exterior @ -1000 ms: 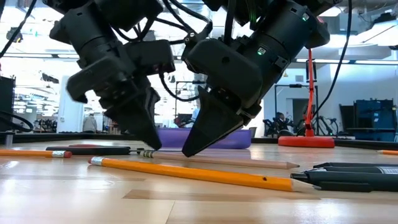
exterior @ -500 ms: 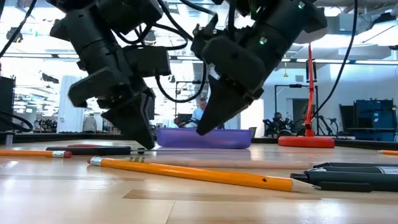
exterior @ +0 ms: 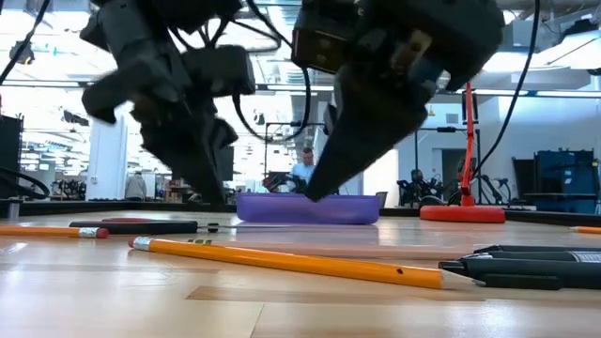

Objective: Pick & place school supplies into a supply box
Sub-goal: Put the light brown pencil into the purple supply box

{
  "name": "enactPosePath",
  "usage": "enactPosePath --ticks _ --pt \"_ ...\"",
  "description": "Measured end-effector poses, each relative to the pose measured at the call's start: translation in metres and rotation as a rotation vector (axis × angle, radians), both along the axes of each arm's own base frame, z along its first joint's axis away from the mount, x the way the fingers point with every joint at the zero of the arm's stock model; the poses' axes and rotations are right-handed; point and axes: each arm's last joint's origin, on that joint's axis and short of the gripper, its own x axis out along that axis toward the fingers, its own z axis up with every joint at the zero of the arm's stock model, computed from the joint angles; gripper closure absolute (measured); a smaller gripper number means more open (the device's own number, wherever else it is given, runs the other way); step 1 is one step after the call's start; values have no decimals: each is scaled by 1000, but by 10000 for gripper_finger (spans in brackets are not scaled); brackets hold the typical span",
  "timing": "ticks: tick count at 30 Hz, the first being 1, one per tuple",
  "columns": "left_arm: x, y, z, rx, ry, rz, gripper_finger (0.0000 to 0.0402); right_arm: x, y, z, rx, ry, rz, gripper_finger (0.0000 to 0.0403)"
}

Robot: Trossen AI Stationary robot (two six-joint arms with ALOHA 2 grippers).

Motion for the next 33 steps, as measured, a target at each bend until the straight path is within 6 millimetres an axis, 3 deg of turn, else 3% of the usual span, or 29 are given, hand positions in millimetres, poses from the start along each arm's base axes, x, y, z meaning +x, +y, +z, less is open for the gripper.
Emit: enactPosePath --ticks 4,9,15,22,33 --pt "-6 -4 17 -28 -40 -98 400 0 0 -6 -1 25 -1 320" --pt "-10 -14 18 -9 -44 -171 400 0 0 -6 -18 20 -15 287" --pt "-24 -1 0 100 32 -26 400 -4 3 -8 -24 36 -5 267" --pt "-26 2 -3 114 38 3 397 -10 10 -11 -21 65 -7 266" --pt "-34 5 -1 163 96 -20 316 -1 -13 -11 -49 42 -107 269"
